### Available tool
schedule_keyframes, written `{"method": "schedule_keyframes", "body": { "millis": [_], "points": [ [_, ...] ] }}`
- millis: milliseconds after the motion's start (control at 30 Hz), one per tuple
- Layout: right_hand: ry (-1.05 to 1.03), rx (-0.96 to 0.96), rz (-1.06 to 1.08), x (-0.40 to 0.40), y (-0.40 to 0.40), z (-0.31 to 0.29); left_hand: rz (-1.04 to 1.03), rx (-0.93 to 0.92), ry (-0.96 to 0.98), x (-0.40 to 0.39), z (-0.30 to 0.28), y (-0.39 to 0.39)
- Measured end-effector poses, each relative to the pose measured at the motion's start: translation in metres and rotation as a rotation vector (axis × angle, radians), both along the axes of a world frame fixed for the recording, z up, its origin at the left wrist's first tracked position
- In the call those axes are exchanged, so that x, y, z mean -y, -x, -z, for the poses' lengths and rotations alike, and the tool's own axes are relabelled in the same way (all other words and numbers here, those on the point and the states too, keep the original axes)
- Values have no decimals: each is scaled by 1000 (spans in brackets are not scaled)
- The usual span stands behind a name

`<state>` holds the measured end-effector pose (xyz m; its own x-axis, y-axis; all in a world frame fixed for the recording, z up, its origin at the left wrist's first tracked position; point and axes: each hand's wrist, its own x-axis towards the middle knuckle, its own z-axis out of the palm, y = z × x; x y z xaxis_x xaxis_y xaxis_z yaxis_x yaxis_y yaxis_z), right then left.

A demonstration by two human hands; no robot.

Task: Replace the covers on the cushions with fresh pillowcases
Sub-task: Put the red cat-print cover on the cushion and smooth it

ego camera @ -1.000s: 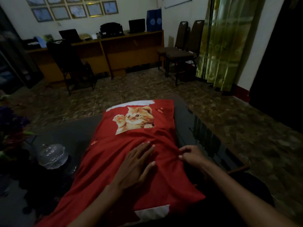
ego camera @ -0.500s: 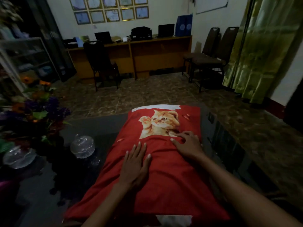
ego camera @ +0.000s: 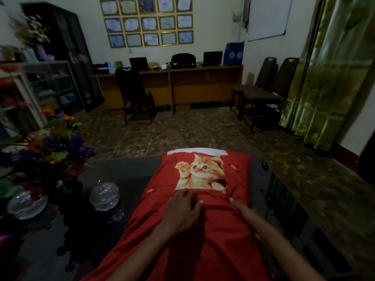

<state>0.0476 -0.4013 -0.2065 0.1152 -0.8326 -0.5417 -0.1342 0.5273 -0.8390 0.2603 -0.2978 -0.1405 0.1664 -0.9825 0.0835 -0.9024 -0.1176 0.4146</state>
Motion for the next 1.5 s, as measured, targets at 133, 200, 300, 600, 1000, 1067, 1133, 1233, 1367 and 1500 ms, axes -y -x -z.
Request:
{"method": "schedule_keyframes", "body": {
  "millis": [133, 200, 300, 600, 1000, 1067, 1133, 1233, 1367, 1500],
  "points": [
    [126, 103, 39, -8, -5, -22, 79, -174, -43, 10, -22, 41],
    [235, 103, 92, -9, -8, -47, 85, -246, -21, 14, -37, 53],
    [451, 93, 97, -1, -8, -104, 114, -391, 17, 25, -72, 57],
    [887, -233, -194, 18, -25, -244, 192, -1019, 48, 41, -139, 41],
    [480, 144, -340, -5, -91, -204, 118, -966, 1, 44, -126, -29],
    [670, -36, -229, 0, -83, -183, 117, -951, -104, 31, -126, -49],
    [698, -251, -219, -6, -74, -157, 95, -933, -213, 23, -119, -72],
    [490, -564, -296, -27, -66, -108, -15, -746, -256, 9, -100, -99],
    [299, -531, -170, -50, -69, -63, -143, -651, -274, -11, -64, -117],
    [416, -497, -8, -53, -77, -54, -220, -750, -213, -17, -32, -124]
  ]
}}
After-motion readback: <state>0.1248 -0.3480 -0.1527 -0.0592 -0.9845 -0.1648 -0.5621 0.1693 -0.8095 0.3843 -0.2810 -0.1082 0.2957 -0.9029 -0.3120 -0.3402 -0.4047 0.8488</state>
